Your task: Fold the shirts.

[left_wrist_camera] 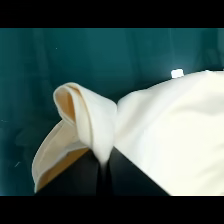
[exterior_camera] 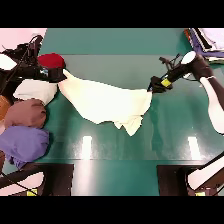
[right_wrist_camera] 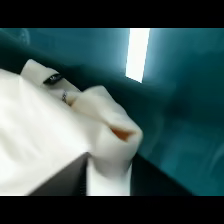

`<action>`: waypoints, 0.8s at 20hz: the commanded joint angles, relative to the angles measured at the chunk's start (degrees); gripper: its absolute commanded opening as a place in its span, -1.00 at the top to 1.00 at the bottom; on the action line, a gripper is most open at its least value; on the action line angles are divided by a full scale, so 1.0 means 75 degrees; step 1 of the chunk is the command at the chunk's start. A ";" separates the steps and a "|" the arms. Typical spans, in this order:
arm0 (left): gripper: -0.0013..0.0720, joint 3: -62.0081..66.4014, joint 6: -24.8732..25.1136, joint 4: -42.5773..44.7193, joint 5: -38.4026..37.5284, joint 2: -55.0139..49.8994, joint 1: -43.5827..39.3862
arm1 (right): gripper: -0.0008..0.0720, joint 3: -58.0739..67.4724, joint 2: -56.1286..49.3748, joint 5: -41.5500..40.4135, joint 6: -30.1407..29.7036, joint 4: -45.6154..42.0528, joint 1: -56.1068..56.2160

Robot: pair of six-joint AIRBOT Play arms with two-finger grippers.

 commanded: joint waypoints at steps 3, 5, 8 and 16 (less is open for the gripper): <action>0.90 0.0262 -0.0012 -0.0003 0.0076 0.0160 0.0058 | 0.94 0.0108 0.0251 -0.0836 -0.0402 0.0210 0.0262; 0.90 0.0924 -0.0017 0.0032 0.0131 0.0609 0.0131 | 0.94 0.0606 0.1026 -0.0764 -0.0420 -0.0134 0.0143; 0.90 0.2314 0.0006 0.0052 0.0090 0.1597 0.0152 | 0.94 0.1676 0.2573 -0.0562 -0.0417 -0.0749 0.0070; 0.90 0.4025 -0.0047 -0.0003 0.0070 0.3882 0.0152 | 0.94 0.2396 0.6164 -0.0644 -0.0376 -0.1411 0.0070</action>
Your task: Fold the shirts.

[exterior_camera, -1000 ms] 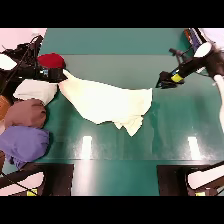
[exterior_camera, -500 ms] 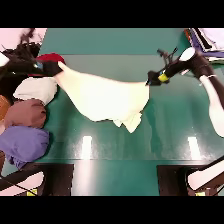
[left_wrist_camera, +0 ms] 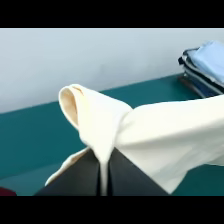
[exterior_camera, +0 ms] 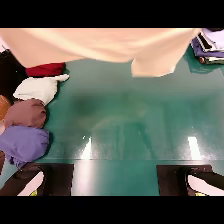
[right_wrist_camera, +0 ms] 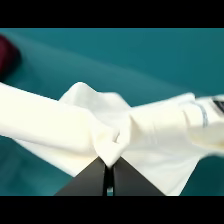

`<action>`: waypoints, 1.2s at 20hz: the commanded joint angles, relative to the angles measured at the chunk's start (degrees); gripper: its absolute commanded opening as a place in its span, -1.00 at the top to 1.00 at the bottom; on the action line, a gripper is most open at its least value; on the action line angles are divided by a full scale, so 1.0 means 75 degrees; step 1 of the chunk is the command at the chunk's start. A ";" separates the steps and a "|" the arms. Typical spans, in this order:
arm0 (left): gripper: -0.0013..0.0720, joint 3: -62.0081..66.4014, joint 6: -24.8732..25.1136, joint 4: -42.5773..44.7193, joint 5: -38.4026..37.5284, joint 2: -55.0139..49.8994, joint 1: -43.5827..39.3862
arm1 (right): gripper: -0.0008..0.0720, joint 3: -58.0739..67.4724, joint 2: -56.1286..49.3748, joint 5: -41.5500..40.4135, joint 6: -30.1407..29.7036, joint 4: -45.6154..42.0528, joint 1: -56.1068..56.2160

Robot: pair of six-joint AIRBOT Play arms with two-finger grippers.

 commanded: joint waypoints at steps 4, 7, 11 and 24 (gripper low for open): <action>0.90 0.0361 -0.0606 -0.0003 -0.0358 0.0979 0.0006 | 0.94 -0.0542 0.1999 -0.0262 0.0481 -0.1483 -0.0006; 0.90 -0.0213 -0.0880 0.0067 -0.1046 0.0766 0.0006 | 0.94 -0.0548 0.1818 -0.0102 0.0737 -0.1603 -0.0003; 0.90 -0.2375 -0.1160 0.0055 -0.1533 0.0181 0.0006 | 0.94 -0.0574 0.0192 0.1469 0.1241 -0.1448 0.0006; 0.47 -0.4639 -0.0697 0.0023 0.1944 -0.3975 0.0009 | 0.30 -0.1888 -0.4042 -0.0871 0.1003 0.0172 -0.0015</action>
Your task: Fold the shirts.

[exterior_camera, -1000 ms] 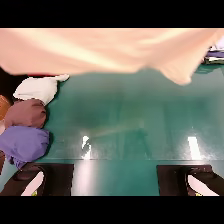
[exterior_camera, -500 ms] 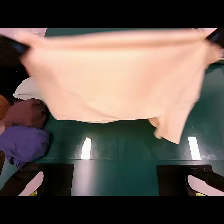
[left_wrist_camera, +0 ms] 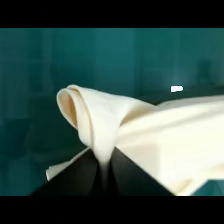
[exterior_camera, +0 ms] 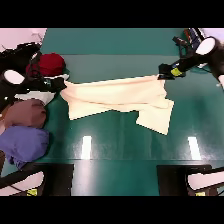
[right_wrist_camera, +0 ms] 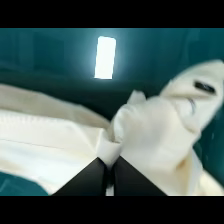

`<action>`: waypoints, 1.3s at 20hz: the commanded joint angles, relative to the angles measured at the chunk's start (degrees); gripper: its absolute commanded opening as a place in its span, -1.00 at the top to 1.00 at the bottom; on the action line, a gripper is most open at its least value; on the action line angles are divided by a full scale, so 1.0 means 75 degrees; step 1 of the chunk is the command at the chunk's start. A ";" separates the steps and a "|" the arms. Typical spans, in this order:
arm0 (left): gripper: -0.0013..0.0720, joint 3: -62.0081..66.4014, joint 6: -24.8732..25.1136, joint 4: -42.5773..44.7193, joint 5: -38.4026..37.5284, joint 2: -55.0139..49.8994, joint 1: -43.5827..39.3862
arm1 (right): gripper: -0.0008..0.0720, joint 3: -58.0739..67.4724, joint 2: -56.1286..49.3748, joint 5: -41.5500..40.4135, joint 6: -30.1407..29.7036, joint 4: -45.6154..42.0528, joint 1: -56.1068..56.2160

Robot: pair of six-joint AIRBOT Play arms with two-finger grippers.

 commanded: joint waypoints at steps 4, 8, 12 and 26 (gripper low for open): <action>-0.69 0.1536 0.0032 0.0495 -0.1221 -0.0525 0.0472 | -0.14 0.1390 -0.0379 0.0545 -0.0382 0.0414 -0.0277; -0.69 0.0589 0.0050 0.0743 -0.2515 0.0198 0.1011 | -0.14 0.0216 0.0921 0.1096 -0.0638 0.0428 -0.0743; -0.69 -0.1696 0.0134 0.0560 -0.2139 0.0682 0.0679 | -0.14 -0.1536 0.2186 0.0688 -0.0638 0.0440 -0.1119; 0.90 -0.2151 0.0166 0.0020 -0.1684 0.0790 -0.0329 | -0.14 -0.3031 0.3322 0.0469 -0.0638 0.0411 -0.1539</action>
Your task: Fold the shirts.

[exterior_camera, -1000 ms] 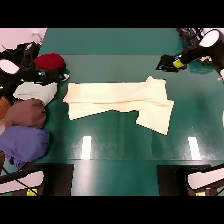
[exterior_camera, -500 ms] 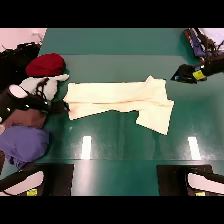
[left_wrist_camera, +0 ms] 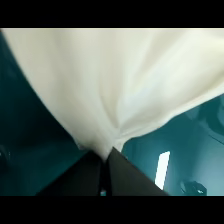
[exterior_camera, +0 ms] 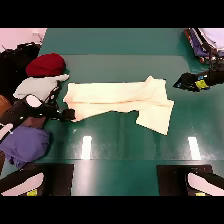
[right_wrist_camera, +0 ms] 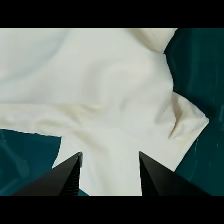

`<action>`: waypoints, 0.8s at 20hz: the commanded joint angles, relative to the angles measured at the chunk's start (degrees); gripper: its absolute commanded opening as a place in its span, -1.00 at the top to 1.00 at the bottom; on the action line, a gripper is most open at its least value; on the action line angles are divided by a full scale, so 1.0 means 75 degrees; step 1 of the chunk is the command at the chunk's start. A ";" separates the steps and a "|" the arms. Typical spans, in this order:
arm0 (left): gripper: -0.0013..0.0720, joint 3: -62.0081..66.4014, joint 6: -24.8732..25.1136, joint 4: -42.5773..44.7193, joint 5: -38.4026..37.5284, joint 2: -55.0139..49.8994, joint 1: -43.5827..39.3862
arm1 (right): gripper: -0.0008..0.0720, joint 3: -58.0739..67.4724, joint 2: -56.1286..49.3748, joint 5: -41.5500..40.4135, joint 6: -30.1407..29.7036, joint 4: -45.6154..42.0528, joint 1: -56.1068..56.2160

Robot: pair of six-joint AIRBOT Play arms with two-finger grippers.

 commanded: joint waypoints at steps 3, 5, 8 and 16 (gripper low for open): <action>0.90 0.1577 0.0055 -0.0026 -0.1192 0.0644 0.0994 | -0.14 -0.0038 0.0047 0.0688 -0.0012 -0.0082 -0.0839; 0.90 0.2171 0.0055 -0.0026 -0.1241 0.0935 0.1303 | -0.14 -0.0274 0.0050 0.0711 -0.0015 -0.0067 -0.1294; 0.90 0.2468 0.0052 -0.0055 -0.1262 0.1005 0.1338 | -0.43 -0.1431 0.0044 0.0554 -0.0023 -0.0026 -0.1880; 0.90 0.2454 -0.0009 -0.0076 -0.1271 0.0997 0.1338 | -0.41 -0.2932 -0.1361 -0.1072 -0.1335 0.2393 -0.1877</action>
